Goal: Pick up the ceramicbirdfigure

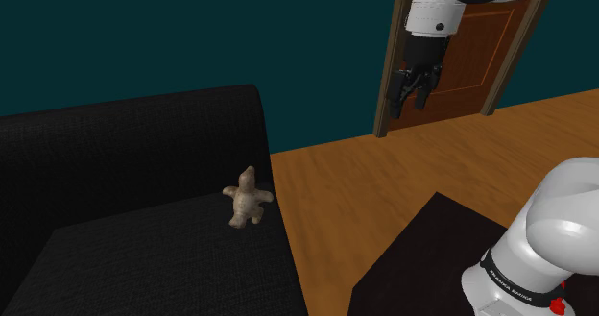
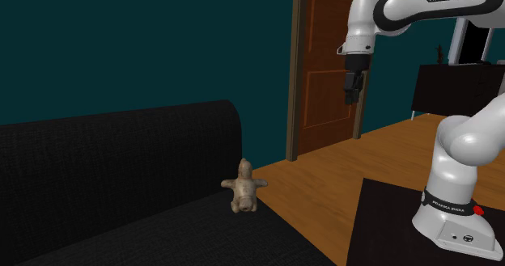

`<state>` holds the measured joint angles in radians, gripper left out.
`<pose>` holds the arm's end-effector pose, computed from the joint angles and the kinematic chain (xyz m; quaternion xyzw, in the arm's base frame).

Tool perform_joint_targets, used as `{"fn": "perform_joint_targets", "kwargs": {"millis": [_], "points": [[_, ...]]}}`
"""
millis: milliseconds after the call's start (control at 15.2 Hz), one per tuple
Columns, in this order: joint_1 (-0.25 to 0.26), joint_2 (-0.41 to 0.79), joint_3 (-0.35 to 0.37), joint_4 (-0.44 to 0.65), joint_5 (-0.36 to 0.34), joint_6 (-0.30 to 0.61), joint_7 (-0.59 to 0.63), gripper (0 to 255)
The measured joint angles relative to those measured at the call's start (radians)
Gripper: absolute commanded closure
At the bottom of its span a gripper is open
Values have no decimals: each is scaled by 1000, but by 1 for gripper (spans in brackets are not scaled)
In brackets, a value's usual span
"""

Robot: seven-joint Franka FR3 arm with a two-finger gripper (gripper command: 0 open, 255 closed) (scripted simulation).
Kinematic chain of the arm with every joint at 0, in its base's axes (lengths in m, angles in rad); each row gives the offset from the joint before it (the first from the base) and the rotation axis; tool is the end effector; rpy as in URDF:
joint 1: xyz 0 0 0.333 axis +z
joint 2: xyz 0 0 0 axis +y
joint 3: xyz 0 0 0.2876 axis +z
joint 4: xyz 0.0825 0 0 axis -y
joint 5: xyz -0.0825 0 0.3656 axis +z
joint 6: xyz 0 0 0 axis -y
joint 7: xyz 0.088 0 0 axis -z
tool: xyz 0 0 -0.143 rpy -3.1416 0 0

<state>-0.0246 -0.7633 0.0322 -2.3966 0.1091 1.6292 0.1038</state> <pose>0.3184 0.0186 0.5143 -0.9975 0.0558 0.0044 0.0431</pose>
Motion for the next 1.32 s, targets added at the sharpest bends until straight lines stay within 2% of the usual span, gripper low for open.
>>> {"fn": "perform_joint_targets", "kwargs": {"millis": [264,792,1320], "points": [[11,35,32,-3,28,47,38,0],[50,213,164,15,118,251,184,0],[66,471,285,142,131,433,334,0]]}}
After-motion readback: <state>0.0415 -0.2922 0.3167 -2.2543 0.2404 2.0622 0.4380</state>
